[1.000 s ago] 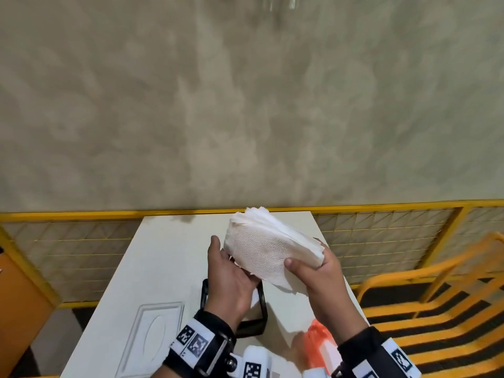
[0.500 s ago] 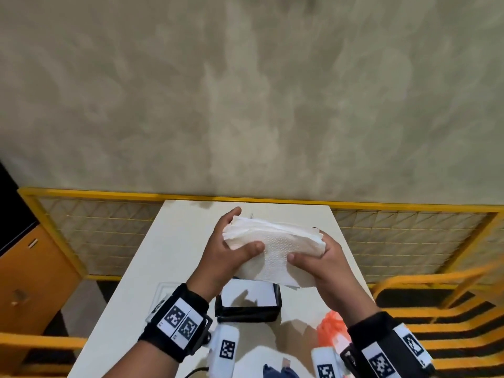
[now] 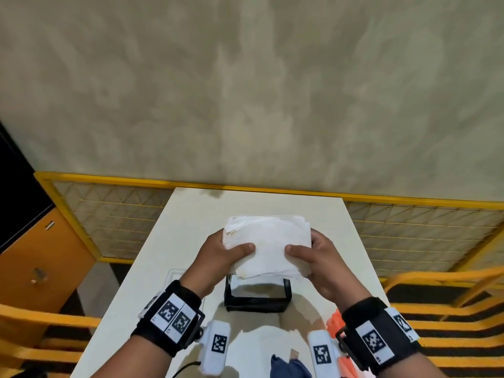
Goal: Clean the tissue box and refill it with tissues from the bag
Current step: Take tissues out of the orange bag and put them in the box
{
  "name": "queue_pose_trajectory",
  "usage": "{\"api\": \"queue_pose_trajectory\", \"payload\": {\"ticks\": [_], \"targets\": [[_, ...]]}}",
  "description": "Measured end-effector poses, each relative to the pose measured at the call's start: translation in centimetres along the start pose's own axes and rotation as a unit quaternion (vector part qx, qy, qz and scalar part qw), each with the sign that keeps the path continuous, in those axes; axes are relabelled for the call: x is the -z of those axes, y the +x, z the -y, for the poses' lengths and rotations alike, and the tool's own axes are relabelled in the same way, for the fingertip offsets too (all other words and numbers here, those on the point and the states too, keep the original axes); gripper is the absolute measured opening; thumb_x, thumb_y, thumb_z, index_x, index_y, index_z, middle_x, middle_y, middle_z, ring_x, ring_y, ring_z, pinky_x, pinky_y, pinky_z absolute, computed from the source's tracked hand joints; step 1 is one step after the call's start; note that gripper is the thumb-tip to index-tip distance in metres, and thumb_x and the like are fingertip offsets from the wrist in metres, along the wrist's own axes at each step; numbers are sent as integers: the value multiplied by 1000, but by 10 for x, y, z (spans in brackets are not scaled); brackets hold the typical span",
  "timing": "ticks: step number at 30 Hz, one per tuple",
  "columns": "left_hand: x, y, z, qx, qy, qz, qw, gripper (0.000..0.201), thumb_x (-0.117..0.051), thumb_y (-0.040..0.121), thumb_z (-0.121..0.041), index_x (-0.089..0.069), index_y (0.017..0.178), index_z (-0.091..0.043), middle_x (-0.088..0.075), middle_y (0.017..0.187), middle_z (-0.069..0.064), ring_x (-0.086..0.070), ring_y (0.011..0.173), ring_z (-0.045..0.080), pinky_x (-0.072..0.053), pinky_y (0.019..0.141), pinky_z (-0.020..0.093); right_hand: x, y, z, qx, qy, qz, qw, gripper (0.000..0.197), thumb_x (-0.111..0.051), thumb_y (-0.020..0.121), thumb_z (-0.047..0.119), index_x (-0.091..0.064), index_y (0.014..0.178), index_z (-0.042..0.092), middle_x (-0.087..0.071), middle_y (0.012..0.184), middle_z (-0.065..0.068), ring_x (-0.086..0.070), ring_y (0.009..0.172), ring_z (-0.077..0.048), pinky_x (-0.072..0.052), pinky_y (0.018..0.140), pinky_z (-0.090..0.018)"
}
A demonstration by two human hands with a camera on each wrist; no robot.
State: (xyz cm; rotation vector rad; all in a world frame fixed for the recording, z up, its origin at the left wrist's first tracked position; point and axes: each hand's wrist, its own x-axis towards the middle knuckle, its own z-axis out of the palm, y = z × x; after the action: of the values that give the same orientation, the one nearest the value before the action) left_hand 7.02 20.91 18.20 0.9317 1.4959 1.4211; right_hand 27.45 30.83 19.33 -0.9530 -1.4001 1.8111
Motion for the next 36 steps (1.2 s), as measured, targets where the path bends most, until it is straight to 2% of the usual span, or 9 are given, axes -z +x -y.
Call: {"api": "queue_pose_trajectory", "payload": {"ticks": [3, 6, 11, 19, 24, 28, 30, 33, 36], "targets": [[1, 7, 20, 74, 30, -8, 997, 23, -75, 88, -17, -70, 110, -22, -78, 103, 1, -76, 94, 24, -61, 70, 40, 7, 15, -27, -104, -71, -12, 992, 28, -67, 81, 2, -68, 108, 9, -75, 103, -14, -70, 96, -38, -52, 87, -57], [3, 16, 48, 140, 91, 19, 986, 22, -72, 86, -17, -70, 108, -16, -77, 104, 9, -75, 88, 25, -59, 65, 33, 11, 26, -51, -167, -147, -36, 974, 24, -64, 80, 4, -69, 104, 6, -75, 100, -17, -71, 90, -35, -56, 82, -50], [1, 34, 77, 112, 243, -30, 963, 10, -68, 82, -13, -61, 76, -18, -65, 77, -1, -59, 67, 12, -46, 57, 24, 9, 38, -78, -221, -185, -66, 955, 23, -57, 77, 1, -66, 98, -7, -69, 81, -15, -66, 67, -28, -54, 61, -36], [7, 59, 97, 108, 348, 2, 931, 27, -61, 89, -22, -49, 65, -21, -55, 69, -4, -53, 64, 15, -38, 56, 27, 4, 51, -93, -233, -204, -83, 947, 12, -52, 79, 9, -61, 85, 4, -60, 78, -12, -60, 59, -24, -52, 49, -29], [11, 66, 108, 108, 358, -2, 927, 25, -64, 88, -26, -50, 68, -21, -56, 75, -3, -53, 68, 14, -39, 58, 27, 3, 59, -98, -198, -255, -94, 942, 22, -51, 75, 3, -63, 91, -6, -66, 80, -13, -67, 67, -28, -60, 61, -48], [16, 69, 110, 99, 389, -14, 916, 14, -66, 87, -32, -61, 94, -21, -63, 96, -2, -61, 87, 17, -46, 71, 28, 1, 66, -98, -135, -380, -79, 912, 23, -57, 80, 11, -65, 100, 3, -65, 86, -4, -62, 75, -19, -53, 61, -29], [21, 70, 113, 86, 425, -19, 901, 38, -67, 85, -32, -59, 120, -18, -59, 115, 3, -62, 103, 23, -50, 81, 31, -1, 69, -100, -90, -469, -67, 876, 30, -57, 84, 16, -60, 114, 12, -61, 98, -1, -57, 84, -15, -46, 65, -24], [21, 68, 114, 33, 508, 9, 861, 45, -61, 87, -30, -55, 131, -23, -53, 122, 2, -57, 110, 26, -51, 88, 38, -8, 69, -106, -38, -552, -50, 831, 40, -54, 88, 24, -55, 128, 25, -53, 119, -1, -56, 104, -20, -47, 81, -32], [10, 60, 116, -16, 656, 80, 750, 34, -48, 94, -33, -58, 126, -25, -56, 126, 0, -51, 118, 27, -41, 92, 42, -22, 67, -116, 12, -657, 33, 753, 37, -47, 92, 33, -56, 128, 28, -52, 126, 3, -52, 116, -22, -40, 93, -40]]}}
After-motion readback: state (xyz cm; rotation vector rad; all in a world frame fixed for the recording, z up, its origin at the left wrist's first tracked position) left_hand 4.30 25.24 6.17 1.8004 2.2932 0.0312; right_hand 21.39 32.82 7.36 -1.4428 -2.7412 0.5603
